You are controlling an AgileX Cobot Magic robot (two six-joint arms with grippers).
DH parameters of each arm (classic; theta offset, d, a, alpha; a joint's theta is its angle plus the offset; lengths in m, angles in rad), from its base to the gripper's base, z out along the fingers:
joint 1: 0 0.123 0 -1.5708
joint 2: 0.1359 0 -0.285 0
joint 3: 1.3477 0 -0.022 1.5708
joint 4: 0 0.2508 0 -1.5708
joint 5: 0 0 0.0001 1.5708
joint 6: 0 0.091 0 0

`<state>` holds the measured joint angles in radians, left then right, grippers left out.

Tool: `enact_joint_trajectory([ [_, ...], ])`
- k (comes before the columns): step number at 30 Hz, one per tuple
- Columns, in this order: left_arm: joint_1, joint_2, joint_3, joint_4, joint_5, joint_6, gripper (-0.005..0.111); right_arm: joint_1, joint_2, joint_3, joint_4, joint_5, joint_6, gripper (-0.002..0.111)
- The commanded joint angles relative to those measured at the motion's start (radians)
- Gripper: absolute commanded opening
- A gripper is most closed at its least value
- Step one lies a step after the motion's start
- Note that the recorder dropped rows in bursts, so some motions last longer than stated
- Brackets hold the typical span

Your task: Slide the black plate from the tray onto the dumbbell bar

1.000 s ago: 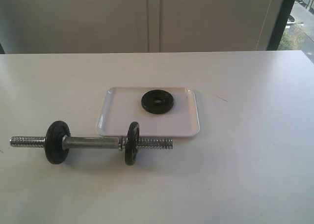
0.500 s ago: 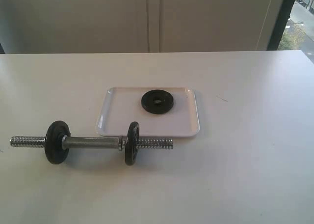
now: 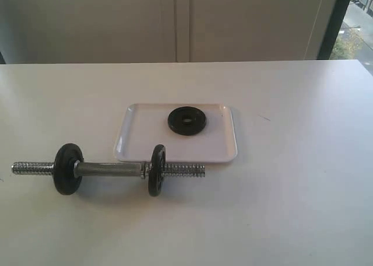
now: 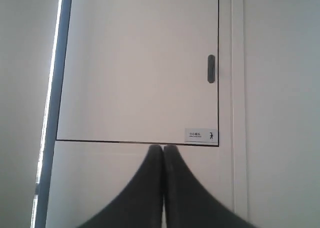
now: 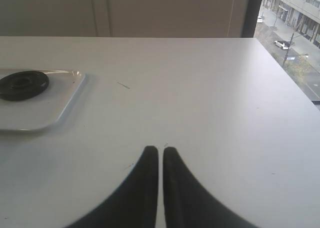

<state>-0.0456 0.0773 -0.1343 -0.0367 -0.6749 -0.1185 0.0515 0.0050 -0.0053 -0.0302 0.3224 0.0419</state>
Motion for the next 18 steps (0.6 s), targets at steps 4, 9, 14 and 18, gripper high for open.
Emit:
enact_joint_trajectory([
  [4, 0.003, 0.317, -0.216, 0.004, 0.173, 0.074, 0.0, 0.0, -0.005, 0.005, -0.001, -0.01, -0.005, 0.004],
  [9, 0.003, 0.559, -0.343, 0.004, 0.443, 0.213, 0.0, 0.0, -0.005, 0.005, -0.001, -0.01, -0.005, 0.004],
  [14, -0.003, 0.832, -0.481, -0.001, 0.743, 0.198, 0.0, 0.0, -0.005, 0.005, -0.001, -0.01, -0.005, 0.004],
  [18, -0.055, 0.99, -0.629, -0.015, 0.997, 0.21, 0.0, 0.0, -0.005, 0.005, -0.001, -0.01, -0.005, 0.004],
])
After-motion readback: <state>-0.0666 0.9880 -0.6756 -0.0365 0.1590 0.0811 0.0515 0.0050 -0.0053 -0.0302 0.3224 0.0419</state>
